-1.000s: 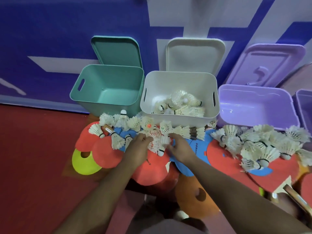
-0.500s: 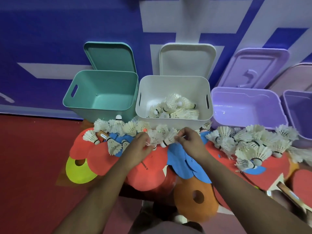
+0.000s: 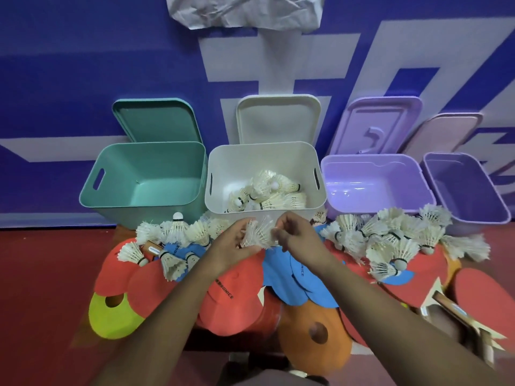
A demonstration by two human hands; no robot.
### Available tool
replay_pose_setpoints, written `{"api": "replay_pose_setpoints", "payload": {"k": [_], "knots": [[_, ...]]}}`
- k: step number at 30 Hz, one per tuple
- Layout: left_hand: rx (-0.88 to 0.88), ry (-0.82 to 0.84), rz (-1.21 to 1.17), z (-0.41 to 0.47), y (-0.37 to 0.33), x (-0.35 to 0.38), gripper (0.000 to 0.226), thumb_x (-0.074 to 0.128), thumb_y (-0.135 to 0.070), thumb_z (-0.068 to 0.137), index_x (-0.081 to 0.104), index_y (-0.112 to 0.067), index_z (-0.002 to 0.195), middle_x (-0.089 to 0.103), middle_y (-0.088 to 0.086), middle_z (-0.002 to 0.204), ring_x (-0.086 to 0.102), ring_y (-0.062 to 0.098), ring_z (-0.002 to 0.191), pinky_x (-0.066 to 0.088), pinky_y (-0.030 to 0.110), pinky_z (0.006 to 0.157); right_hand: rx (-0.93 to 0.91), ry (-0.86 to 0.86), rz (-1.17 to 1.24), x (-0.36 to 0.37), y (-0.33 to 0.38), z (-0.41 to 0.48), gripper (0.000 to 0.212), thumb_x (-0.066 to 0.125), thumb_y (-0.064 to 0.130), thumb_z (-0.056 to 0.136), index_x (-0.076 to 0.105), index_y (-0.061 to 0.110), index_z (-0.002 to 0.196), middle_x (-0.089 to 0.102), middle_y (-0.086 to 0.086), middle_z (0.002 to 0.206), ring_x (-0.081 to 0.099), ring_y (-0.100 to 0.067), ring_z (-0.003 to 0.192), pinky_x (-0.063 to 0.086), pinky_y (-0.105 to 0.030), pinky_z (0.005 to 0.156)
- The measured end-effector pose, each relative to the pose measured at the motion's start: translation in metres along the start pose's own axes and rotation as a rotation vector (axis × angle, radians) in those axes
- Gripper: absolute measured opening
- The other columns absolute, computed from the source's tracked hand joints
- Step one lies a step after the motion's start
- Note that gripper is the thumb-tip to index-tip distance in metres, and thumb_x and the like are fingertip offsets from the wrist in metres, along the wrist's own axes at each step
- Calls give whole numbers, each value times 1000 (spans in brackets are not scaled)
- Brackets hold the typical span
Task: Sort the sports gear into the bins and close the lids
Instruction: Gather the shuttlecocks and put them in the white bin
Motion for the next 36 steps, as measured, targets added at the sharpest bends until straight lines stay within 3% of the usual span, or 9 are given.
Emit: {"api": "replay_pose_setpoints", "payload": {"k": [5,11,14,17,20,24,29,32,36], "knots": [[-13,47,-41,11,1,24,68,77,-15,78,47,-39,134,58,-5,131,61,11,113,51,31,96,18,-2,25,-16,-15,-11,10,62,12,92,57,8,84,59,-8,76,55,-14,64,48,-29,59],[-90,104,-82,27,0,72,36,73,-10,82,54,-30,105,64,5,92,59,16,76,48,39,69,63,-77,67,-65,-34,-18,16,54,15,97,68,9,92,70,-7,88,62,-18,65,49,-33,61],[-107,113,-116,39,-3,97,39,75,-13,78,52,-32,105,64,18,102,62,21,84,50,46,77,71,-133,114,-96,-44,-24,18,53,15,98,68,5,98,72,-5,91,62,-21,67,50,-31,62],[-118,165,-141,46,-5,125,56,79,-14,78,50,-39,119,64,1,115,64,14,103,51,38,92,44,-100,101,-111,-48,-32,12,58,6,95,67,-3,96,65,-11,77,62,-19,66,51,-29,65],[-106,198,-74,54,-12,147,60,83,-44,68,51,-50,119,58,-14,124,57,5,116,48,32,101,34,-76,62,-120,-54,-37,11,55,-5,93,66,-7,95,65,-12,75,61,-15,64,51,-25,65],[-123,124,-43,65,-7,151,62,78,-65,59,56,-49,116,61,-5,126,57,16,119,46,46,104,46,-149,31,-144,-61,-41,14,54,-4,92,67,-1,97,66,-13,78,60,-12,60,48,-22,59],[-155,78,20,68,-8,155,52,77,-58,68,53,-52,114,55,-9,131,54,14,120,45,41,104,84,-443,-552,-214,-97,-48,39,66,17,85,59,12,123,50,-8,114,56,-21,95,46,-32,92],[-164,81,11,67,-6,160,55,77,-62,66,52,-56,115,50,-10,136,50,15,124,43,43,106,141,-443,-767,-231,-118,-45,53,70,24,83,54,6,131,45,-16,124,46,-33,117,39,-36,100],[-164,62,1,64,-8,165,43,76,-49,77,51,-57,111,43,-14,137,42,11,127,40,35,103,133,-337,-773,-225,-129,-30,47,69,32,85,60,3,121,51,-16,117,45,-34,119,38,-36,99]]}}
Point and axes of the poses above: each hand's wrist, its own z-axis towards the middle knuckle, its own x-axis out of the palm, y = z × x, the point moved 10 cm from there along z, towards the middle knuckle
